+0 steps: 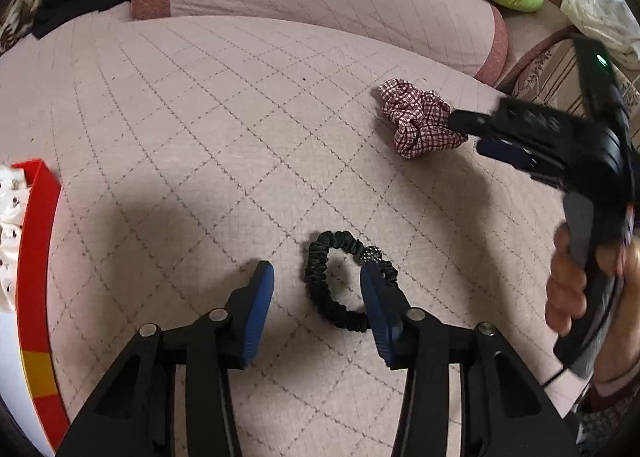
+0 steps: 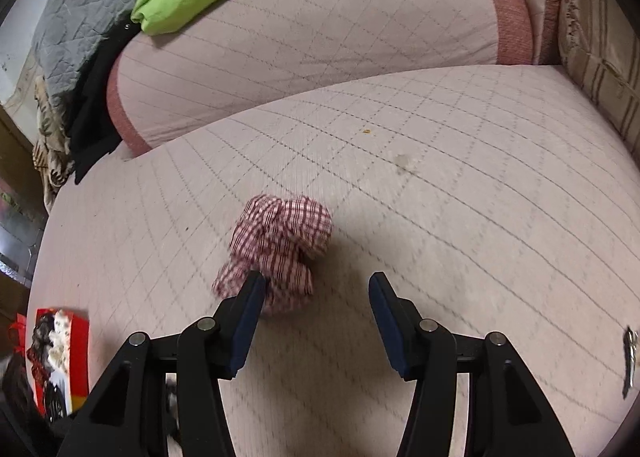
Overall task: Organize jewelry
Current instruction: 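Grasp the black hair tie with left gripper while right grasps the gingham scrunchie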
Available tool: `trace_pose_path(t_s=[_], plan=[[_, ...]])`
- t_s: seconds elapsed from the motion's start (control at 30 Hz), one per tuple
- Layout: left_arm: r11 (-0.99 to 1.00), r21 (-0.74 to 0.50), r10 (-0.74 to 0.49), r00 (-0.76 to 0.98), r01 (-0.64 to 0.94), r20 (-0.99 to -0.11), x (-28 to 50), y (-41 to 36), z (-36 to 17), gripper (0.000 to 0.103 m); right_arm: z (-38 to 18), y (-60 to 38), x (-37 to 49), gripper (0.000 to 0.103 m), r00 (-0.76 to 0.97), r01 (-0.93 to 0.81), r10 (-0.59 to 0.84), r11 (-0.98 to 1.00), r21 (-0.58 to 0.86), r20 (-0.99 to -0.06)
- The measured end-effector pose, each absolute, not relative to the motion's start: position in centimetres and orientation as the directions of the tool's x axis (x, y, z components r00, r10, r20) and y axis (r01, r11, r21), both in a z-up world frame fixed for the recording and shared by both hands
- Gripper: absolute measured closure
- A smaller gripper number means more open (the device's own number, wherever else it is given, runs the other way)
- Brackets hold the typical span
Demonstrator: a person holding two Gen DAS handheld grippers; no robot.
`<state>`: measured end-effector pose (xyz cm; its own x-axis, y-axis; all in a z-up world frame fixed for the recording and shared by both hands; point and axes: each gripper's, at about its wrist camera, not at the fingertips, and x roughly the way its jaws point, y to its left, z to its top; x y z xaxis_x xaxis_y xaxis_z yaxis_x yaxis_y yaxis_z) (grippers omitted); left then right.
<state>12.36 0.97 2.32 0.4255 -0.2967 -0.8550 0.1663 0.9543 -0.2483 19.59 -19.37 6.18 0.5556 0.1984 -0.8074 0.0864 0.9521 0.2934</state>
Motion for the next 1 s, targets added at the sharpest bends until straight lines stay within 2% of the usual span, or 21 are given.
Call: trace_pose_path(t_s=[0.47, 0.57, 0.63, 0.7, 1.0], plan=[[0.962, -0.205, -0.267, 0.466, 0.18, -0.843, 12.7, 0.4, 1.9, 0.06, 4.0, -18.3, 23.2, 0.045, 0.535, 0.095, 0.151, 0.967, 0.236, -0.832], [0.966, -0.19, -0.251, 0.471, 0.174, -0.845, 12.5, 0.3, 1.9, 0.062, 3.9, -17.5, 22.9, 0.057, 0.542, 0.086, 0.1, 0.981, 0.174, -0.834], [0.974, -0.154, -0.215, 0.473, 0.165, -0.854, 12.4, 0.0, 2.0, 0.074, 3.8, -17.4, 22.5, 0.077, 0.543, 0.077, 0.086, 0.986, 0.151, -0.835], [0.977, -0.137, -0.199, 0.467, 0.162, -0.862, 12.2, 0.1, 2.0, 0.095, 3.8, -17.5, 22.0, 0.089, 0.537, 0.07, 0.103, 0.984, 0.166, -0.837], [0.97, -0.187, -0.237, 0.43, 0.157, -0.871, 9.1, 0.8, 2.9, 0.096, 3.6, -17.9, 16.2, 0.093, 0.513, 0.073, 0.115, 0.982, 0.177, -0.851]])
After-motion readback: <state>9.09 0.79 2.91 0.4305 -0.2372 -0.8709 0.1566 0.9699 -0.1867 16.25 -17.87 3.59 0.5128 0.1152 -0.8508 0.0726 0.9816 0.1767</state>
